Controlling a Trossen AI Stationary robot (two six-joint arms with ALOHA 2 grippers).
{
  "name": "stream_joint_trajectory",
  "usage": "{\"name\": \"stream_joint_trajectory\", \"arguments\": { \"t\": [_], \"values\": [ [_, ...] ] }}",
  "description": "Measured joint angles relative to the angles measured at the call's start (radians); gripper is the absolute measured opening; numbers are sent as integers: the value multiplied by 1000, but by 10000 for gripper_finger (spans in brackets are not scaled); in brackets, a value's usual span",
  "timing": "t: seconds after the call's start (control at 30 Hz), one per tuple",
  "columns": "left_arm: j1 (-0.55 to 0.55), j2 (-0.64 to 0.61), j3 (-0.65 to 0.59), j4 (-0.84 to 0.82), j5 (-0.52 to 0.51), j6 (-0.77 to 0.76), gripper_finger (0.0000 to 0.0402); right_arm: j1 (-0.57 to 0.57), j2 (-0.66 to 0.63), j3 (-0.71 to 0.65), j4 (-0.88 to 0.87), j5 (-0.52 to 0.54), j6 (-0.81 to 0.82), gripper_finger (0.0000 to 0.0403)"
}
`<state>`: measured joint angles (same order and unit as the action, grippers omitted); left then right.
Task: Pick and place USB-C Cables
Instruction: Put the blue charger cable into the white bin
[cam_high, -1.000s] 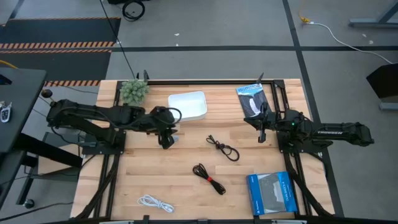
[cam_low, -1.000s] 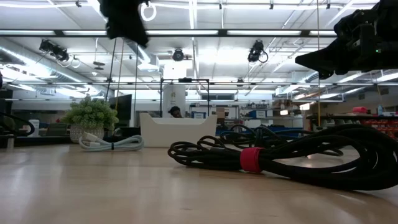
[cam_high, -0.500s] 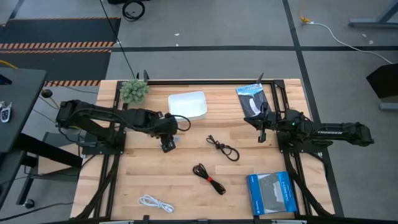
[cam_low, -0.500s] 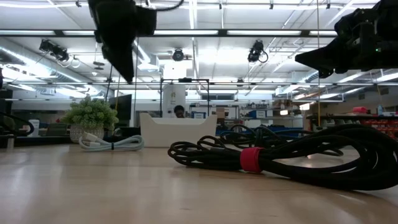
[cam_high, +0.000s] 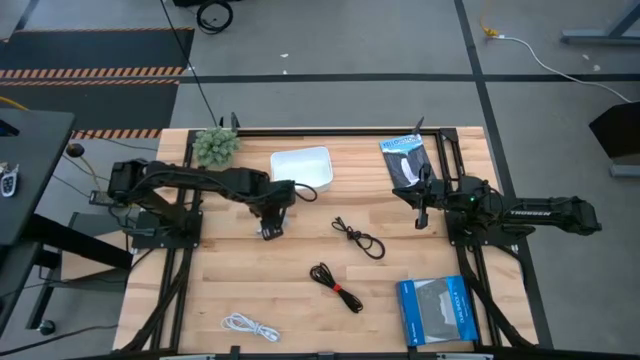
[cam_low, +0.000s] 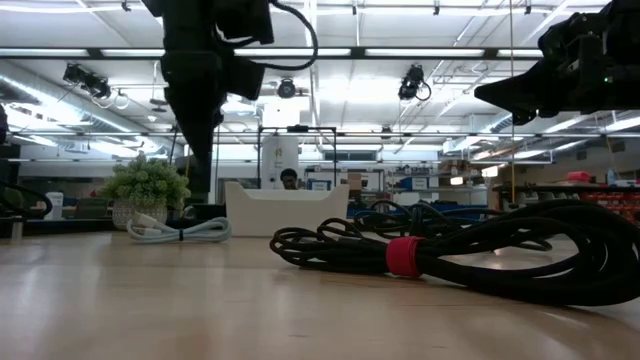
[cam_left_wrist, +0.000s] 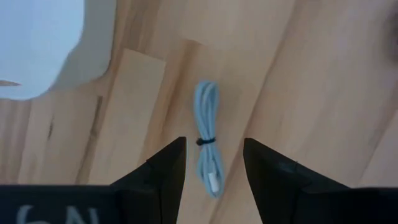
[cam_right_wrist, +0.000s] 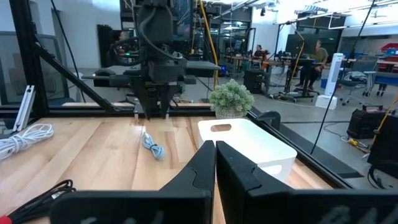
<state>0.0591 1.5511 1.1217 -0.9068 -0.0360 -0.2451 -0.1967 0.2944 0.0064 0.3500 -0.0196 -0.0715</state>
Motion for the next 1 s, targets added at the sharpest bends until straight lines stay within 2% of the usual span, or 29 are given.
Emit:
{"name": "stream_joint_trajectory", "arguments": {
  "t": [0.2,0.3,0.4,0.57,0.9,1.0],
  "values": [
    [23,29,-7,24,41,114,169,0,0,0,0,0,0,20],
    [31,33,-71,63,79,123,169,0,0,0,0,0,0,20],
    [35,33,-151,138,113,69,169,0,0,0,1,0,0,20],
    [25,33,-235,241,92,-36,169,0,0,0,1,0,0,20],
    [3,33,-246,273,-17,-96,169,0,0,0,1,0,0,20],
    [4,33,-246,294,-22,-117,169,0,0,0,1,0,0,20]
  ]
}}
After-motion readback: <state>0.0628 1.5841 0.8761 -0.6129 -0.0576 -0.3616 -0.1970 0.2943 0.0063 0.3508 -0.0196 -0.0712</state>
